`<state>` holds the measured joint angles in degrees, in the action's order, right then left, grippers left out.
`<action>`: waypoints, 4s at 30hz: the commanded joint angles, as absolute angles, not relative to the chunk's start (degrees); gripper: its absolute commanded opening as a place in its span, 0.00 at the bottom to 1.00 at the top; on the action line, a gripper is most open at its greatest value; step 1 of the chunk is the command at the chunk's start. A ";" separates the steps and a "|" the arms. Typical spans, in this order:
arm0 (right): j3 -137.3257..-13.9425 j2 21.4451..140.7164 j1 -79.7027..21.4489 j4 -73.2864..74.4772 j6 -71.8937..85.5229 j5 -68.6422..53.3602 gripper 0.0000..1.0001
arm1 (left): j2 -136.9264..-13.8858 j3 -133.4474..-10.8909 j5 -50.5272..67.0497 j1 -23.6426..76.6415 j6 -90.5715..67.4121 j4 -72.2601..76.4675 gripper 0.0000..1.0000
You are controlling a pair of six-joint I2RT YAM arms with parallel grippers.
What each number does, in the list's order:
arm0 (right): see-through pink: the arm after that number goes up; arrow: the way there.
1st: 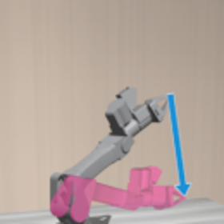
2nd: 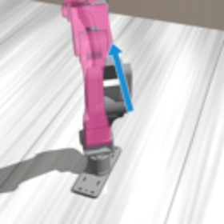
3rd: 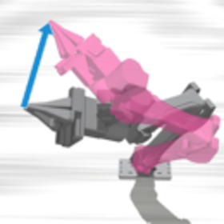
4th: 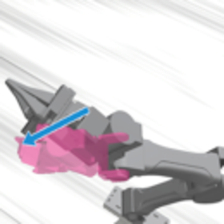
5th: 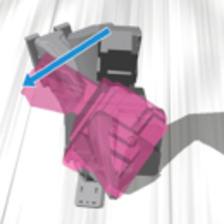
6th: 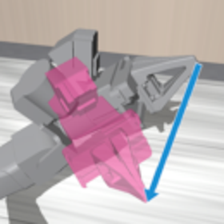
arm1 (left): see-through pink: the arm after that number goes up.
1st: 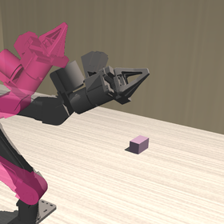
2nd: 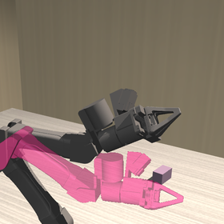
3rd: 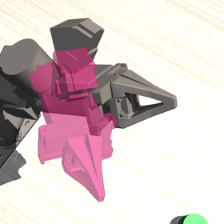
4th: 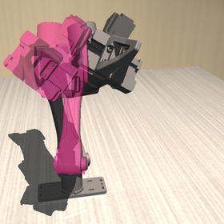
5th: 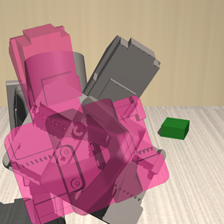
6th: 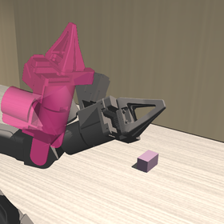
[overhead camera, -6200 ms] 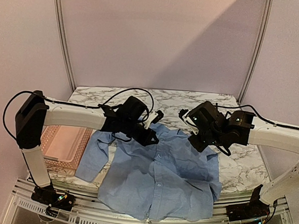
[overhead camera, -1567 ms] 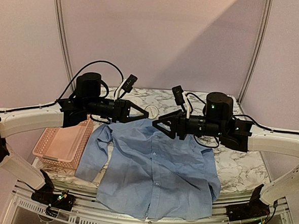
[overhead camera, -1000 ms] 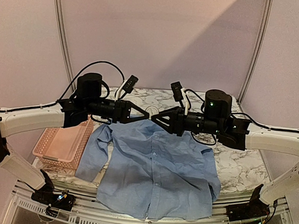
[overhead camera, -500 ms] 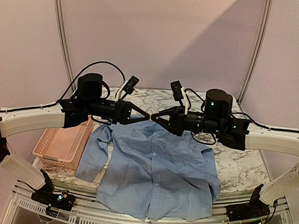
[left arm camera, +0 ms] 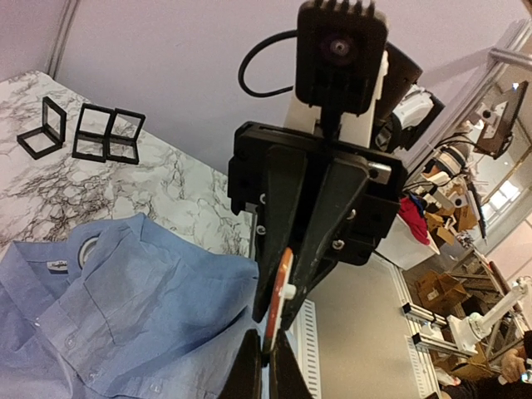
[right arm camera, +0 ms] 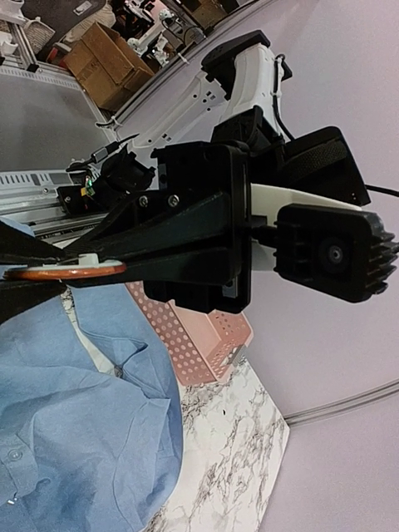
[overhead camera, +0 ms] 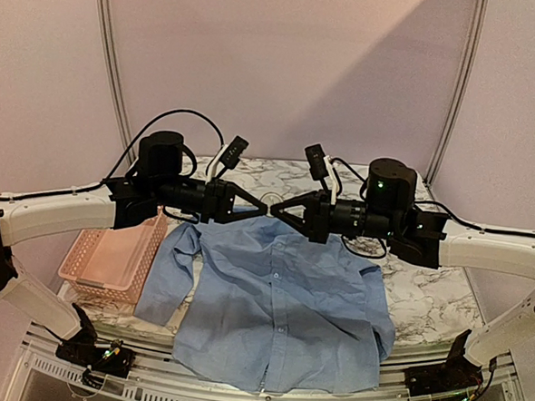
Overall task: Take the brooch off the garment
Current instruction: Close the brooch securely.
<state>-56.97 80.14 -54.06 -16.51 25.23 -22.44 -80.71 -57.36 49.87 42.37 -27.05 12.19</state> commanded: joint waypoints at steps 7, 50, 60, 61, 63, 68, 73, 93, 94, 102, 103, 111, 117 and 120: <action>-60.07 83.13 -54.32 -14.39 23.91 -24.51 0.09 | -81.45 -57.55 51.50 44.12 -26.37 10.82 0.00; -59.03 82.60 -53.66 -13.06 28.10 -15.83 0.02 | -80.47 -57.89 51.00 44.56 -24.79 9.25 0.00; -56.68 80.71 -53.01 -14.70 29.32 -13.65 0.02 | -80.38 -57.88 50.62 44.56 -24.58 8.97 0.00; -56.55 80.58 -52.92 -14.82 29.47 -13.41 0.02 | -80.34 -57.76 50.49 44.56 -24.57 8.97 0.00; -56.28 80.25 -52.77 -14.94 29.76 -12.99 0.01 | -80.25 -57.76 50.45 44.56 -24.44 8.96 0.00; -55.82 79.81 -52.40 -14.81 30.34 -11.67 0.01 | -80.29 -57.74 50.55 44.56 -24.44 8.96 0.00; -55.68 79.59 -51.89 -14.35 31.14 -10.24 0.00 | -80.24 -57.74 50.57 44.56 -24.50 9.05 0.00; -56.37 80.12 -50.40 -10.85 34.27 -5.73 0.00 | -80.07 -57.75 51.05 44.60 -24.67 9.49 0.00; -56.34 80.35 -50.34 -10.69 34.49 -5.45 0.00 | -80.06 -57.74 51.02 44.64 -24.64 9.49 0.00; -56.13 80.09 -50.18 -9.13 36.14 -1.35 0.00 | -79.92 -57.66 50.90 44.65 -24.64 9.49 0.00; -55.97 79.93 -50.05 -8.99 36.32 -0.78 0.00 | -79.82 -57.68 50.84 44.65 -24.61 9.49 0.00; -54.06 78.44 -49.57 -9.15 38.21 1.88 0.00 | -79.81 -57.57 49.53 44.65 -24.70 9.11 0.00; -53.03 77.29 -49.56 -11.55 35.58 -2.87 0.00 | -80.88 -59.05 46.28 44.48 -23.13 4.65 0.00; -53.43 77.58 -49.56 -11.64 33.89 -5.22 0.02 | -81.60 -59.60 44.43 44.24 -22.62 2.82 0.00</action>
<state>-54.61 78.91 -53.95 -15.00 35.27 -14.98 -81.76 -58.30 42.78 44.25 -24.93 8.51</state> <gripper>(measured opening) 0.041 0.032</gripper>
